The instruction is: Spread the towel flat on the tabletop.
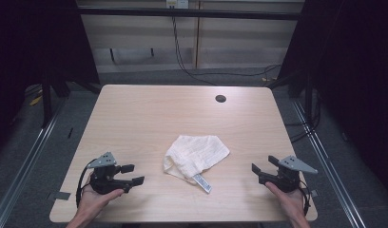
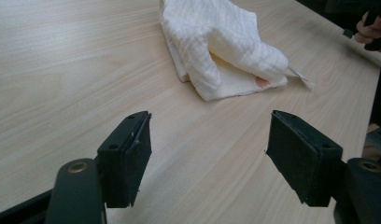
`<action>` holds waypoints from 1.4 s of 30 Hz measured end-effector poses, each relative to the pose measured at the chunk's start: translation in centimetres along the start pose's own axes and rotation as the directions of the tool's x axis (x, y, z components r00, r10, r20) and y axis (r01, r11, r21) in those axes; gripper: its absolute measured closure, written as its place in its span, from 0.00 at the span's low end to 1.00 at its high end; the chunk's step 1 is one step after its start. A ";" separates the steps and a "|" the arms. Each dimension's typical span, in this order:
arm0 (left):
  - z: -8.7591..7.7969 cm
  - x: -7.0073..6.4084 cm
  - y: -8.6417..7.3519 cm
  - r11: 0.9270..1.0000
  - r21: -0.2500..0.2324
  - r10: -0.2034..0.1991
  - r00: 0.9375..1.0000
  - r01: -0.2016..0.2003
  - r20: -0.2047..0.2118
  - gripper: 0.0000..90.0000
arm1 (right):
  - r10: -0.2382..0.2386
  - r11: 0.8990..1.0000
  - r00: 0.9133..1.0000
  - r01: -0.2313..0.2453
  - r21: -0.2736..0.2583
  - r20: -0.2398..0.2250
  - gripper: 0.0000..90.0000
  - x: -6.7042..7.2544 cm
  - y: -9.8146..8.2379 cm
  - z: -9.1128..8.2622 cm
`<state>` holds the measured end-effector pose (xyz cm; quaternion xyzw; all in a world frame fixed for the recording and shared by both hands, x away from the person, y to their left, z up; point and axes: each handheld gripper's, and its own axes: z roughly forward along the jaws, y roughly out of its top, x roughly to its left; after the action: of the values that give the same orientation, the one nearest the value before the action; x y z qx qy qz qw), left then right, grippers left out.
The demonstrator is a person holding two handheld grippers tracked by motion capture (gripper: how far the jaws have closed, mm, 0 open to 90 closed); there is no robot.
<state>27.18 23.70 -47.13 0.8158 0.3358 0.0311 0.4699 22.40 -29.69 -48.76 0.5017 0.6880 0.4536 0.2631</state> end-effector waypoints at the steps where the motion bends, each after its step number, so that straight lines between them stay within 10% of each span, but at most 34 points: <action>1: 0.2 0.0 0.0 1.000 0.002 -0.002 1.000 0.002 -0.009 0.33 | -0.001 1.000 1.000 0.001 -0.001 -0.007 0.25 0.1 0.1 0.0; 17: 1.1 0.5 0.7 1.000 0.030 -0.007 1.000 0.007 -0.009 0.32 | 0.014 0.997 0.982 -0.001 0.072 -0.186 0.23 1.4 0.7 0.2; 29: 0.9 -0.1 0.6 0.996 -0.005 0.086 0.996 -0.086 0.040 0.49 | -0.047 0.990 0.981 0.071 0.122 -0.191 0.22 3.3 2.4 0.7; 36: 1.1 -0.3 0.7 0.998 -0.027 0.066 0.996 -0.065 0.059 0.51 | -0.100 0.980 0.952 0.145 0.135 -0.290 0.26 4.4 3.8 2.7; 42: 1.7 -0.9 0.6 0.994 -0.011 0.113 0.993 -0.113 0.045 0.52 | -0.117 0.979 0.943 0.163 0.124 -0.310 0.24 5.2 5.1 4.5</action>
<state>27.46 21.74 -47.35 0.8320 0.2782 0.0404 0.4782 26.51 -22.86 -45.81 0.3945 0.7858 0.4525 0.1487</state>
